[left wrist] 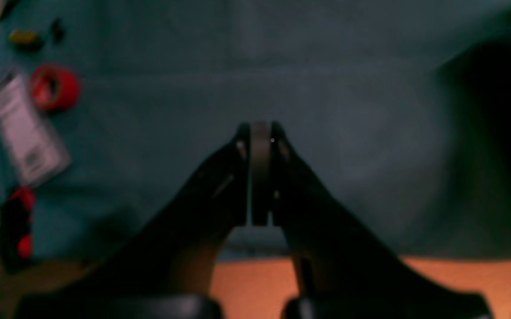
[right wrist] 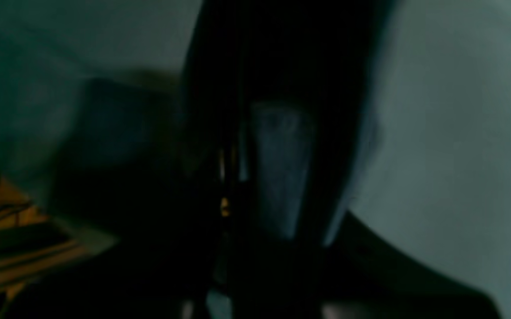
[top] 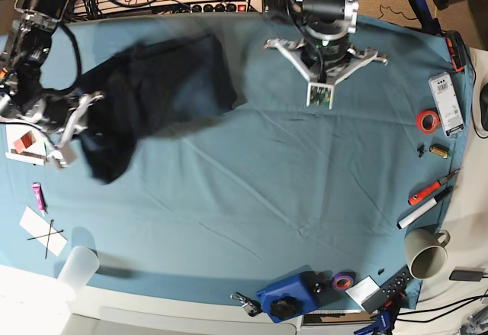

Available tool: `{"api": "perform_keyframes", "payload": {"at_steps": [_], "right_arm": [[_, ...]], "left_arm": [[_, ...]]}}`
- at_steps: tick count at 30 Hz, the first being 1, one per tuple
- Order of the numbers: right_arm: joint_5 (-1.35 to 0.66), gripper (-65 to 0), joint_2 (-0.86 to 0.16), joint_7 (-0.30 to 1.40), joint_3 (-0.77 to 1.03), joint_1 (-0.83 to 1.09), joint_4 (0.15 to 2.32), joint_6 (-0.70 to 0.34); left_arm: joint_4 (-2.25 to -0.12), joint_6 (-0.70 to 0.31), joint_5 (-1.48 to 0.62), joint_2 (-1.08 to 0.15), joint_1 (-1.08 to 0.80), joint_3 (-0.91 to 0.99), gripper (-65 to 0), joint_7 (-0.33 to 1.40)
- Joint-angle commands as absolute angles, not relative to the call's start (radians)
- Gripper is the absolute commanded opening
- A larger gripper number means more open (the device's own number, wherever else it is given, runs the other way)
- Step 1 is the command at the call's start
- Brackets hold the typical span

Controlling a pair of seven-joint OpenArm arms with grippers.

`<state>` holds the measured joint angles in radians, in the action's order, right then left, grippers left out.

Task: Fold the T-shirt properly
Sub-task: 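Grasp the strip end with the right gripper and fold it over the stack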

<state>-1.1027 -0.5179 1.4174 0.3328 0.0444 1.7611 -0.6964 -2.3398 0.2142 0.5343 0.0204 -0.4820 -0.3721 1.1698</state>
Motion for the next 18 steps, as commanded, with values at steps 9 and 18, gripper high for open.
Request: {"api": "perform_keyframes", "payload": {"at_steps": [9, 18], "right_arm": [[-1.136, -65.0, -0.539, 1.396, 0.200, 0.089, 1.903, -0.698], [-0.988, -65.0, -0.411, 1.396, 0.060, 0.088, 1.903, -0.698]], "left_arm": [[-2.356, 0.240, 0.573, -0.003, -0.524, -0.377, -65.0, 1.144], [-2.356, 0.239, 0.572, -0.003, -0.525, -0.377, -65.0, 1.144]]}}
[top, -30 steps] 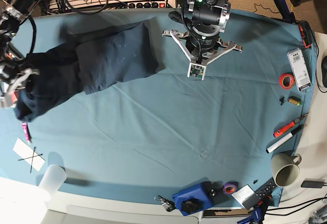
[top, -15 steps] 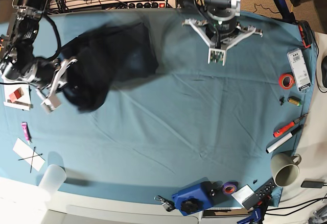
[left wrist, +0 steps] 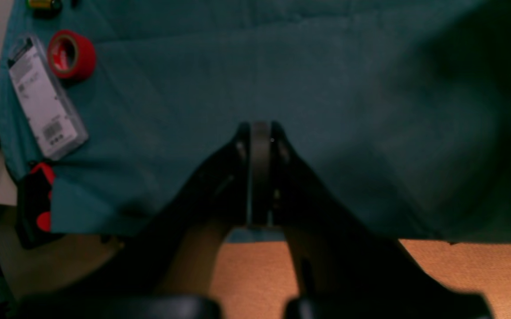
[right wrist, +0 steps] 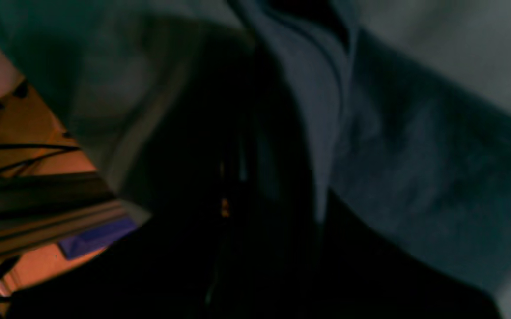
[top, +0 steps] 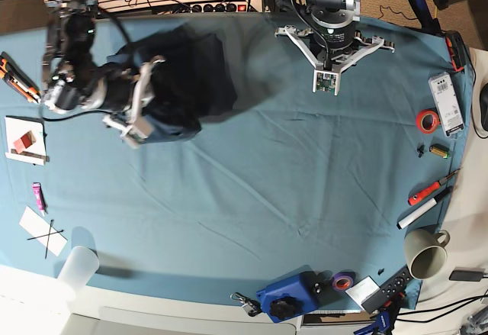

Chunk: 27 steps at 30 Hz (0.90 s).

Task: Fold the T-shirt properly
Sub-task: 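Grasp the strip end with the right gripper and fold it over the stack, then press and smooth the folded bundle with the right gripper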

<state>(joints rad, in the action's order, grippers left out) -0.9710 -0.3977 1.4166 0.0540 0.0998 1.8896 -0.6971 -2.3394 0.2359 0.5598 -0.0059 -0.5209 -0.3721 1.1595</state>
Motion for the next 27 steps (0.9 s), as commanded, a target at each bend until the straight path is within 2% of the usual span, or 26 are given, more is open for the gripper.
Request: {"api": "perform_keyframes", "payload": {"at_steps": [1, 3, 6, 7, 12, 19, 27], "right_arm": [[-0.972, -65.0, -0.399, 1.396, 0.047, 0.088, 1.903, -0.698], [-0.960, -65.0, -0.382, 1.396, 0.029, 0.088, 1.903, -0.698], [-0.959, -51.4, -0.380, 1.396, 0.020, 0.088, 1.904, -0.698], [-0.960, -49.0, -0.381, 1.396, 0.020, 0.088, 1.904, -0.698], [-1.063, -48.9, -0.380, 1.396, 0.020, 0.080, 1.948, -0.698], [-1.096, -48.9, -0.379, 1.396, 0.020, 0.081, 2.070, -0.698], [-1.177, -49.0, -0.380, 1.396, 0.022, 0.079, 2.087, -0.698]], "left_arm": [[-2.356, 0.239, 0.573, -0.003, -0.527, -0.377, -65.0, 1.144], [-2.356, 0.239, 0.572, -0.003, -0.535, -0.377, -65.0, 1.144], [-2.356, 0.239, 0.573, -0.003, -0.541, -0.377, -65.0, 1.143], [-2.356, 0.239, 0.573, -0.003, -0.541, -0.377, -65.0, 1.144], [-2.356, 0.239, 0.572, -0.002, -0.541, -0.377, -65.0, 1.140], [-2.356, 0.240, 0.573, -0.003, -0.550, -0.377, -65.0, 1.117], [-2.356, 0.240, 0.572, -0.002, -0.552, -0.377, -65.0, 1.099]]}}
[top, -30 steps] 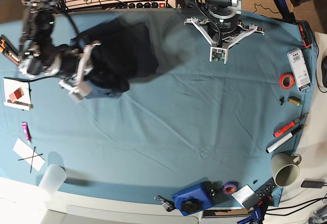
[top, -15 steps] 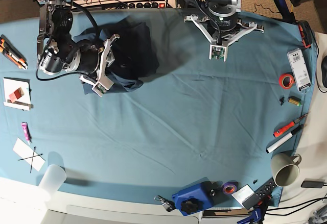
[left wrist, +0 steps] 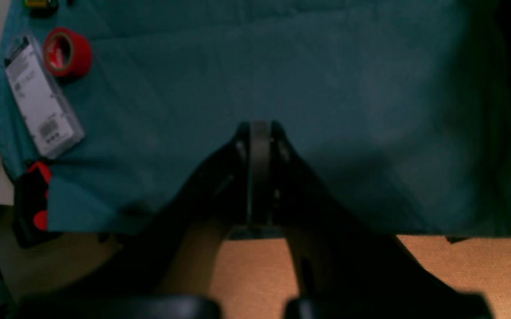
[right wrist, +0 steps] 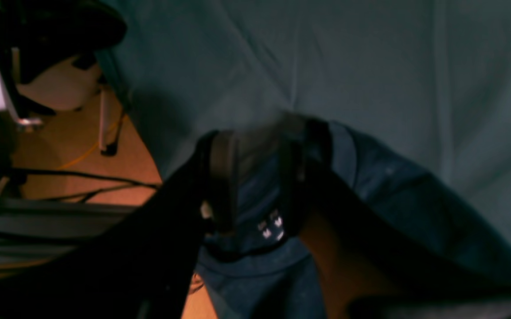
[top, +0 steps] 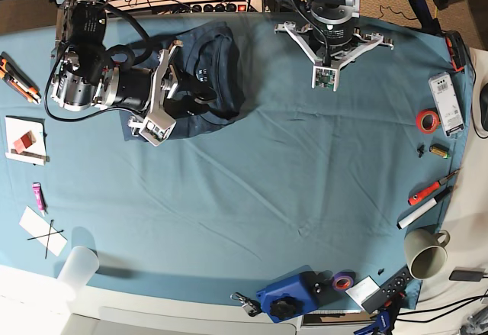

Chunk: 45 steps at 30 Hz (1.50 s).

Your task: Fold the T-shirt properly

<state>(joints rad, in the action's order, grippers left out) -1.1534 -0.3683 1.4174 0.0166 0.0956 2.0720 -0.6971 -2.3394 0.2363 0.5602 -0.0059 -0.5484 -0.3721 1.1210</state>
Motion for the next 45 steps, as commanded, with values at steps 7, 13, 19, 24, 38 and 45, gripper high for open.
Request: {"api": "perform_keyframes", "payload": {"at_steps": [7, 13, 19, 24, 38, 45], "right_arm": [[-0.950, -62.4, -0.380, 1.358, 0.069, 0.070, 2.082, -0.698], [-0.921, -65.0, -0.380, 1.329, 0.138, 0.070, 1.980, -0.698], [-0.919, -65.0, -0.379, 1.258, 0.143, 0.069, 1.707, -0.698], [-0.918, -65.0, -0.379, 1.250, 0.143, 0.070, 1.585, -0.698], [-1.016, -65.0, -0.379, 1.365, 0.321, 0.086, 1.902, -0.693], [-0.979, -65.0, -0.379, 1.362, 0.442, 0.262, 2.038, -0.698]], "left_arm": [[-2.356, 0.235, 0.572, -0.003, -0.551, -0.377, -65.0, 1.064], [-2.356, 0.174, 0.573, -0.003, -0.546, -0.376, -65.0, 1.020], [-2.356, 0.133, 0.548, -0.003, -0.529, -0.283, -65.0, 1.012], [-2.356, 0.081, 0.383, -0.010, -0.530, -0.061, -65.0, 1.008], [-2.356, -0.015, 0.021, -0.086, -0.588, 0.360, -65.0, 1.016], [-2.356, -0.101, -0.076, -0.086, -0.653, 0.434, -65.0, 1.024]]}}
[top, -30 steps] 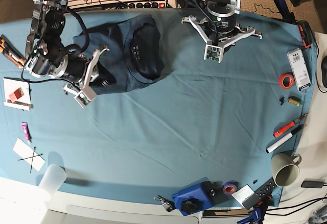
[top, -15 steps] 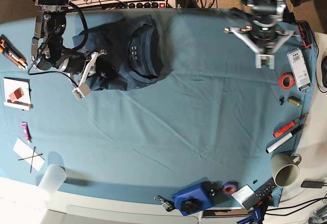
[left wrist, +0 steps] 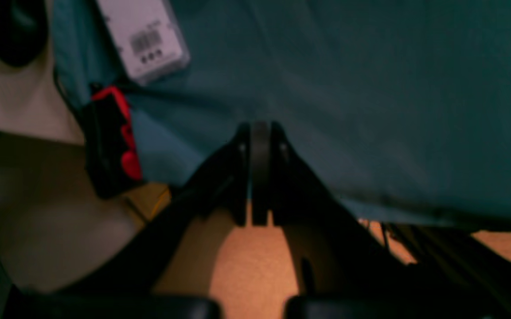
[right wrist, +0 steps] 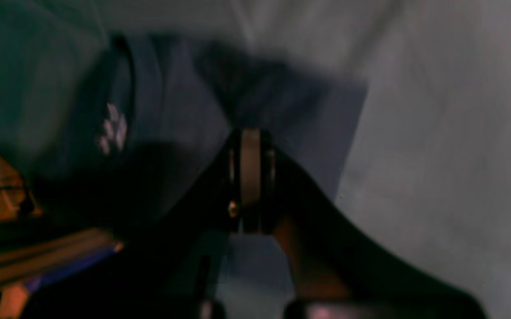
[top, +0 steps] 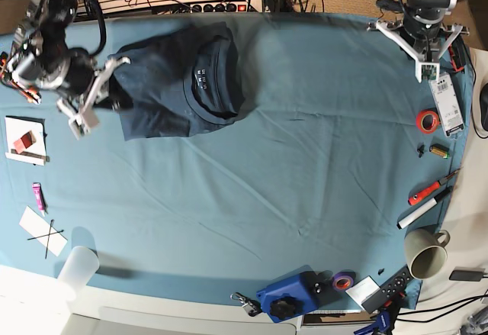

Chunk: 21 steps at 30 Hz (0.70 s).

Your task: Fold the T-shirt properly

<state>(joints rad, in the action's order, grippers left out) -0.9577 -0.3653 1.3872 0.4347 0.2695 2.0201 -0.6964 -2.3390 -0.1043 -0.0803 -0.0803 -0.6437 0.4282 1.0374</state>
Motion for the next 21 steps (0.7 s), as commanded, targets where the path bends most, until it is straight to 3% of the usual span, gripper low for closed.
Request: {"api": "perform_keyframes", "payload": {"at_steps": [1, 15, 21], "right_arm": [[-0.980, -65.0, -0.379, 1.364, 0.451, 0.294, 2.052, -0.698], [-1.042, -65.0, -0.379, 1.396, 0.485, 0.707, 2.120, -0.698], [-0.969, -65.0, -0.379, 1.396, 0.485, 0.865, 2.117, -0.698]], "left_arm": [[-2.356, -0.107, -0.076, -0.086, -0.665, 0.438, -65.0, 1.024], [-2.356, -0.106, -0.159, -0.083, -0.921, 0.439, -65.0, 1.023], [-2.356, -0.104, -0.167, -0.083, -1.042, 0.439, -65.0, 1.021]]}}
